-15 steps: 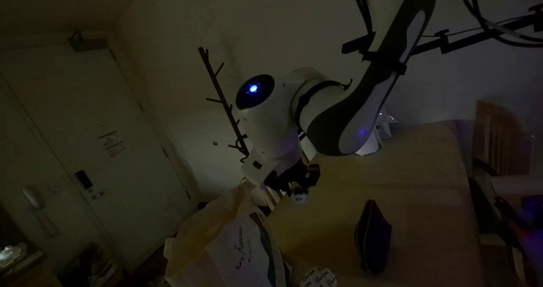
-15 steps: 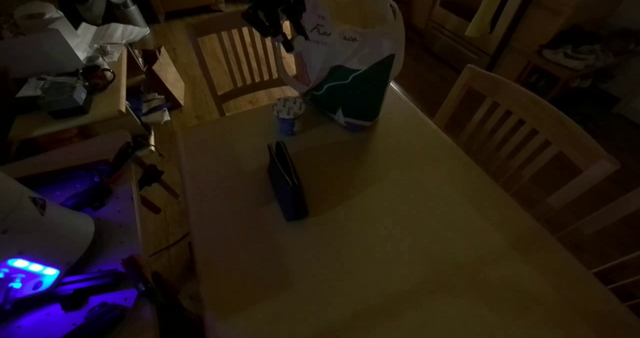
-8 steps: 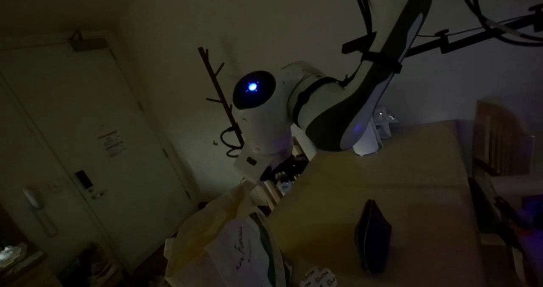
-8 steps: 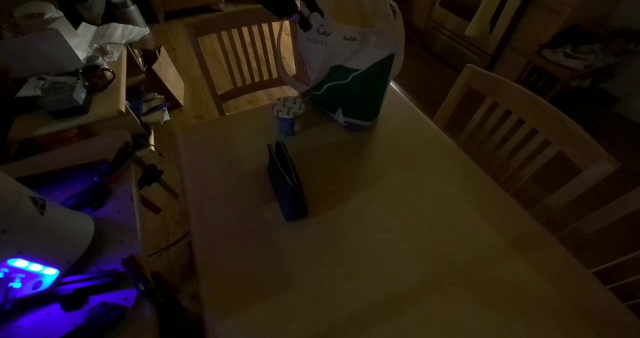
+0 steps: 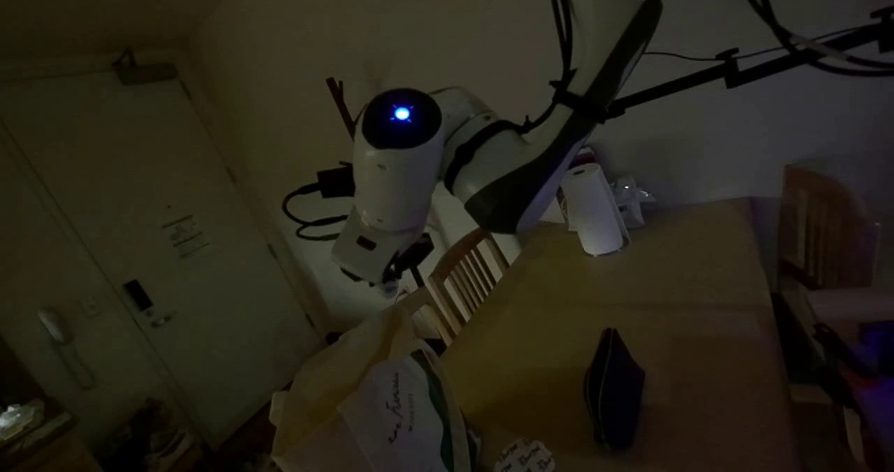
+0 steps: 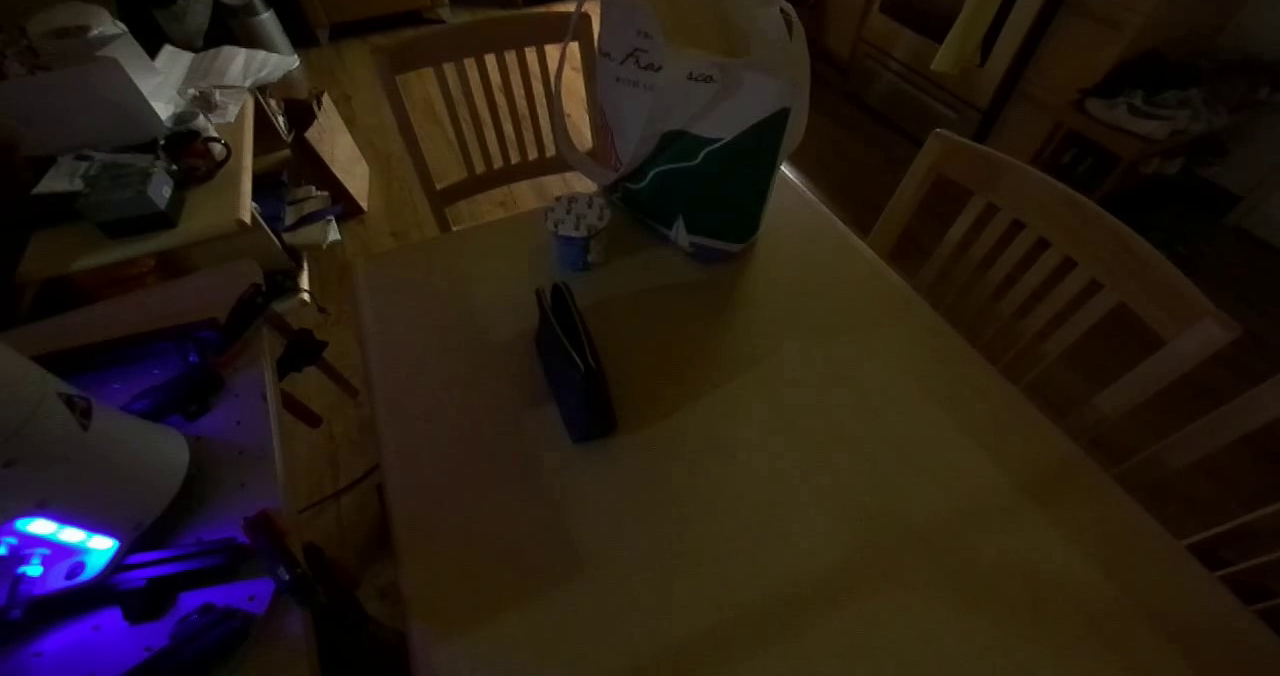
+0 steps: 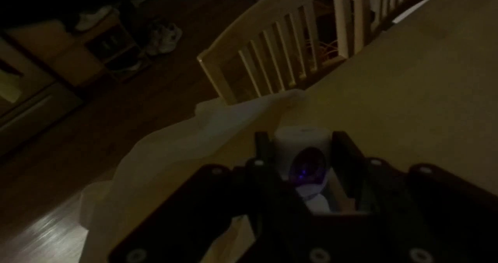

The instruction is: Put the toothbrush inside the dark blue toiletry bag, pick up the white object from the table and put it inside the white and blue bag

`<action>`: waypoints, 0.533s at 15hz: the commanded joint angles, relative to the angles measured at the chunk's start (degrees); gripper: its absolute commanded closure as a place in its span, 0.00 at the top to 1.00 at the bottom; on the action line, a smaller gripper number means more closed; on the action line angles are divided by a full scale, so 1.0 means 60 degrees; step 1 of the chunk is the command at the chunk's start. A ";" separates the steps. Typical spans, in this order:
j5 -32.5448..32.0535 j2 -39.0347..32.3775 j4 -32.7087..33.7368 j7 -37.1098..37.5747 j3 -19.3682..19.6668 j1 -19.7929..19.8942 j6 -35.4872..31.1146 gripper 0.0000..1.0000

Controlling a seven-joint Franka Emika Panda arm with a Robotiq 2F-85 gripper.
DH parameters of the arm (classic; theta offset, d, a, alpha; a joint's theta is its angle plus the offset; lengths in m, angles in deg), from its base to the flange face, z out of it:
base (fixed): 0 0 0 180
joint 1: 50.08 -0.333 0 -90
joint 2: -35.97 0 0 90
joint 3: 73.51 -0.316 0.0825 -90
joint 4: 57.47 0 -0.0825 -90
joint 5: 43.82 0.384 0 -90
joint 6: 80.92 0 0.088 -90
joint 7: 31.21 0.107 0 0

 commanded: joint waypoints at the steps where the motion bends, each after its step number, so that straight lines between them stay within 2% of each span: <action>1: 0.0010 -0.1133 0.1043 -0.1044 0.0093 0.0397 -0.1691 0.17; 6: 0.1053 -0.2325 0.1645 -0.2769 0.0023 0.1039 -0.3390 0.17; 8: 0.1967 -0.2724 0.1728 -0.3761 -0.0250 0.1406 -0.3887 0.17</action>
